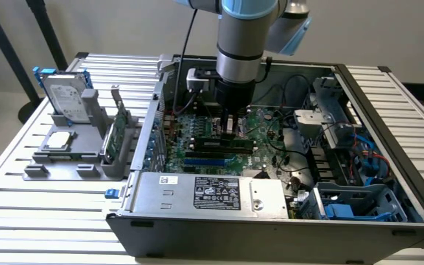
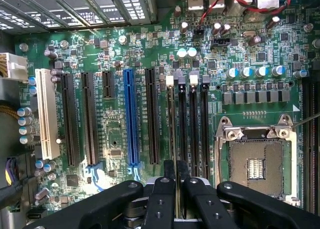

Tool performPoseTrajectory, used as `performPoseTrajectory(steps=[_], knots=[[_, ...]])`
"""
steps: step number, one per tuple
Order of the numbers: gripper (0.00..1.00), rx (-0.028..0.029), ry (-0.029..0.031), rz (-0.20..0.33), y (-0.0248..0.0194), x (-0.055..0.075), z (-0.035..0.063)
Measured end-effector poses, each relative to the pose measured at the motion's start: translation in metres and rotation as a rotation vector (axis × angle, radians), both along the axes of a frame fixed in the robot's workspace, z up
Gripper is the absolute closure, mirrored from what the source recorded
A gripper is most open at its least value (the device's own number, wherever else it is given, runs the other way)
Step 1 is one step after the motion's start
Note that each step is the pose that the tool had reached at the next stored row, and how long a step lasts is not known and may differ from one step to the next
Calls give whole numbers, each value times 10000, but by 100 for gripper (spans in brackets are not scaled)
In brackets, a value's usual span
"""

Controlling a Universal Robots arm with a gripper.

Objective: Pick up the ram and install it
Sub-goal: 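Insert the ram into the slot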

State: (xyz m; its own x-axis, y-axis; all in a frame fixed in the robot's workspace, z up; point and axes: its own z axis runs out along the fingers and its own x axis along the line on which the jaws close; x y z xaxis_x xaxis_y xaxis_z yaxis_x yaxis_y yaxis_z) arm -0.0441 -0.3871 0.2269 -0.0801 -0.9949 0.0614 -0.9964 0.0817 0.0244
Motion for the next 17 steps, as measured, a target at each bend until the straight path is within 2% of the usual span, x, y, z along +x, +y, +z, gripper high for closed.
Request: performPoseTrajectory(steps=[17], knots=[[86,2,-1,21,-4,0,-25]])
